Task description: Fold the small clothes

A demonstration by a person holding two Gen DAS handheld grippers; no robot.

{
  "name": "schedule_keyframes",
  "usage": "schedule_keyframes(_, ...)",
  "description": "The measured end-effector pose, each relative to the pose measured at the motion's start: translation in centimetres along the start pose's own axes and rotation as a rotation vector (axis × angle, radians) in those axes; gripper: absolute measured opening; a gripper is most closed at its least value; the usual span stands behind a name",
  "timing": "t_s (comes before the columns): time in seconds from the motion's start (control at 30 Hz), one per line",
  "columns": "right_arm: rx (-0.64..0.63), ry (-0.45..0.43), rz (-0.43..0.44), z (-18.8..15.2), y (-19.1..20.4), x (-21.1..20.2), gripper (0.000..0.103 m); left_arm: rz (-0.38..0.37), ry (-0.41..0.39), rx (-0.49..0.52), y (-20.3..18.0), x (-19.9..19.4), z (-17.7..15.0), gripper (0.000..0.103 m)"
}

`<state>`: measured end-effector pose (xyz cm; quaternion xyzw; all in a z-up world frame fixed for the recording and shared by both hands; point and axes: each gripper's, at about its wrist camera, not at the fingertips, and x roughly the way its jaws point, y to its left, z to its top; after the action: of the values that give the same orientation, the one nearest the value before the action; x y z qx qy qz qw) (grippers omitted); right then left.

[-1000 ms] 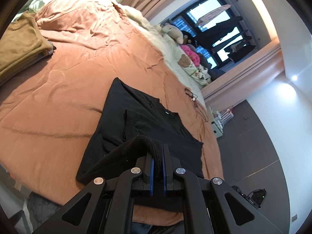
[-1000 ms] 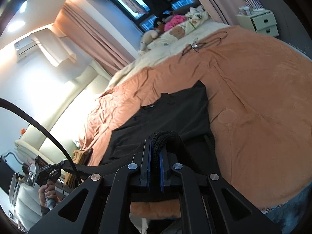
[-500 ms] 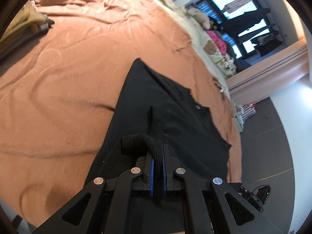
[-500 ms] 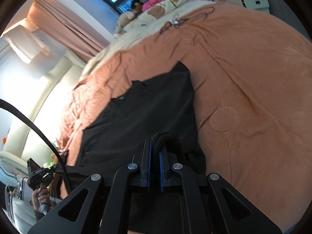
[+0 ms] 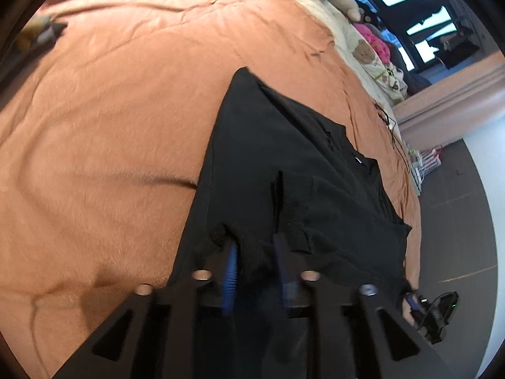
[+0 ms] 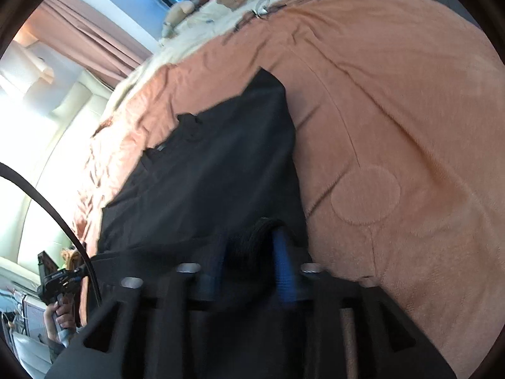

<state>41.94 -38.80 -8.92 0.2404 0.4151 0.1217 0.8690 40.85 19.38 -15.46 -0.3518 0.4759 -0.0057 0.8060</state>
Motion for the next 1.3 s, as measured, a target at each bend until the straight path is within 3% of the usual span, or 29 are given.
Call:
schedule_keyframes(0.03,-0.012,-0.018,-0.004,-0.3,0.0,-0.7,0.072,0.012,-0.016,0.023,-0.3,-0.5,0.0,0.049)
schedule_keyframes(0.07,-0.026,-0.024,0.001,-0.5,0.2,-1.5,0.072,0.029,-0.030,0.040,-0.6,-0.9,-0.1,0.063)
schedule_keyframes(0.1,-0.032,-0.020,0.006,-0.7,0.3,-2.1,0.072,0.046,-0.047,0.056,-0.8,-1.4,-0.1,0.070)
schedule_keyframes(0.33,-0.122,-0.007,-0.067,-2.5,0.0,-4.3,0.072,0.146,-0.068,0.196,-1.4,-2.3,0.0,0.070)
schedule_keyframes(0.47,-0.216,0.006,-0.122,-2.9,1.6,-4.2,0.072,0.196,-0.053,0.265,-1.4,-1.3,0.2,0.058)
schedule_keyframes(0.7,-0.329,0.051,-0.172,-0.9,4.2,-0.9,0.059,0.177,0.007,0.314,-1.2,1.4,0.6,0.040)
schedule_keyframes(0.97,-0.408,0.080,-0.206,1.3,5.3,3.8,0.054,0.181,0.035,0.345,-1.5,3.4,1.3,0.038)
schedule_keyframes(1.13,-0.453,0.121,-0.244,1.5,5.8,5.5,0.022,0.187,0.042,0.363,-1.7,4.0,1.5,0.032)
schedule_keyframes(1.3,-0.450,0.096,-0.255,1.5,6.4,5.0,0.006,0.188,-0.002,0.402,-2.4,2.8,1.4,0.028)
